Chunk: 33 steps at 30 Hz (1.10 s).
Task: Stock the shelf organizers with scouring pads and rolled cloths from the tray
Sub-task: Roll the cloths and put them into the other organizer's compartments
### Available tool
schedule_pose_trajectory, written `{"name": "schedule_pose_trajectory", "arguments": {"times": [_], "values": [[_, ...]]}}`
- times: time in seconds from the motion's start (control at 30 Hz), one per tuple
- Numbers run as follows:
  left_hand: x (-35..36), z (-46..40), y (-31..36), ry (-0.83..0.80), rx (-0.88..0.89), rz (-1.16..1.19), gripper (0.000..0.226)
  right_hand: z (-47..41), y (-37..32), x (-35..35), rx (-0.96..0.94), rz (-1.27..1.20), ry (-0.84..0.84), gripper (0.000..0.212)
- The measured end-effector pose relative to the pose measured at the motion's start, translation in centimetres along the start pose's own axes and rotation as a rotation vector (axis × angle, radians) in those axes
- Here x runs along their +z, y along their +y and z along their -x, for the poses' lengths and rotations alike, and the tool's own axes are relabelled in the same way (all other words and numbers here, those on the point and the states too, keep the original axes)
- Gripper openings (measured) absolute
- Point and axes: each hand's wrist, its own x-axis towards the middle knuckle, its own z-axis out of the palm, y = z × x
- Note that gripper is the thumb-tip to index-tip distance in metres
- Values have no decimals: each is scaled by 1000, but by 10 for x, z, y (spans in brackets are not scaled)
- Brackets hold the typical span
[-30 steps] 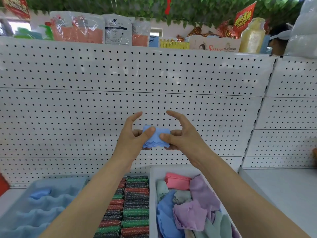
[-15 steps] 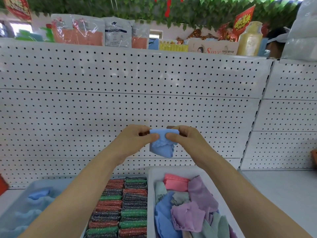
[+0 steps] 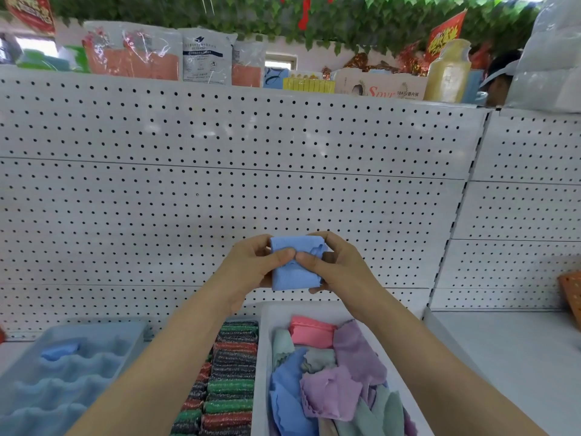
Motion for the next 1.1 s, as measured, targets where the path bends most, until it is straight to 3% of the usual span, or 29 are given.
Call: {"name": "schedule_pose_trajectory", "arguments": {"times": [0.23,0.37,0.53,0.7,0.93,1.1], "values": [[20,2,-3,79,33,-23,19,9,2,-14,98,-159,-119,30],[29,5,-1,57,55,5,17,10,4,-24,50,-138,-21,24],[41,9,3,80,119,-43,12,18,1,-34,54,-184,-96,28],[50,16,2,99,160,-48,15,12,8,-36,26,-178,12,26],[30,23,3,103,118,191,19,3,11,-17,116,-415,-118,15],[-4,18,3,113,101,278,22,-14,1,2,165,-535,-287,24]]}}
